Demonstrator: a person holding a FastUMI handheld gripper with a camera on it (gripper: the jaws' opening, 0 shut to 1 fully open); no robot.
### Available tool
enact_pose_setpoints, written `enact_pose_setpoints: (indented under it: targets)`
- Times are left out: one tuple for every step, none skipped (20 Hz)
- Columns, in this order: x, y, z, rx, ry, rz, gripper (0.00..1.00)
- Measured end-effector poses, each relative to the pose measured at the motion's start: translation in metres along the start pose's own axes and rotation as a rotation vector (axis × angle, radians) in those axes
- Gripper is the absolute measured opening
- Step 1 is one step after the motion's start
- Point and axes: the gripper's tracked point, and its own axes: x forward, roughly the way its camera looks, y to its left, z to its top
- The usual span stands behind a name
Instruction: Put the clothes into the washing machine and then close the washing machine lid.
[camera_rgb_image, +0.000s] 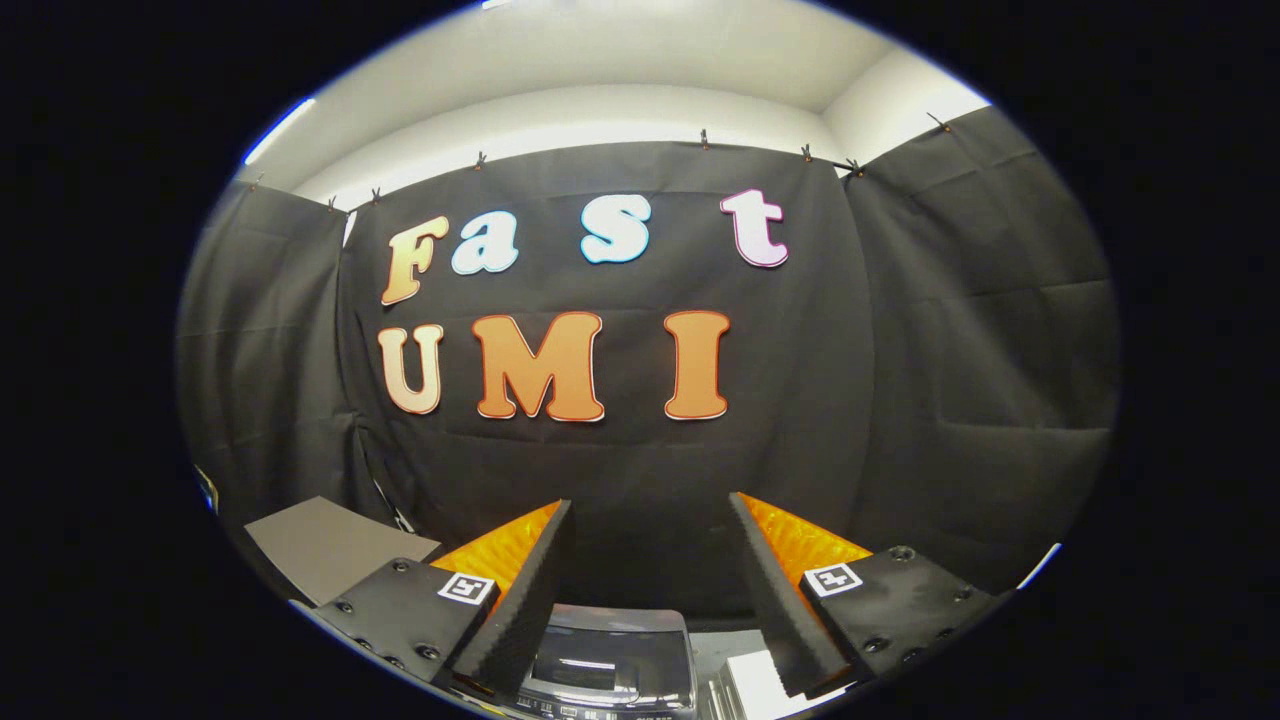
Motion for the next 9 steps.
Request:
enact_pose_setpoints:
  targets:
    - [-0.0009,-0.0013,0.0019,0.0,-0.002,-0.001,0.97]
    - [-0.0016,-0.0025,0.0022,0.0,-0.005,-0.002,0.97]
    - [-0.0018,-0.0039,0.004,0.001,-0.009,-0.004,0.97]
    - [-0.0026,-0.0054,0.0051,0.001,-0.012,-0.006,0.97]
    - [-0.0019,-0.0061,0.0059,-0.001,-0.015,-0.008,0.97]
    - [-0.0021,-0.0074,0.0063,-0.002,-0.016,-0.01,0.97]
    - [-0.0011,-0.0079,0.0068,-0.002,-0.017,-0.011,0.97]
    - [-0.0012,-0.0086,0.0069,-0.001,-0.018,-0.012,0.97]
    - [-0.0016,-0.0091,0.0068,0.0,-0.018,-0.013,0.97]
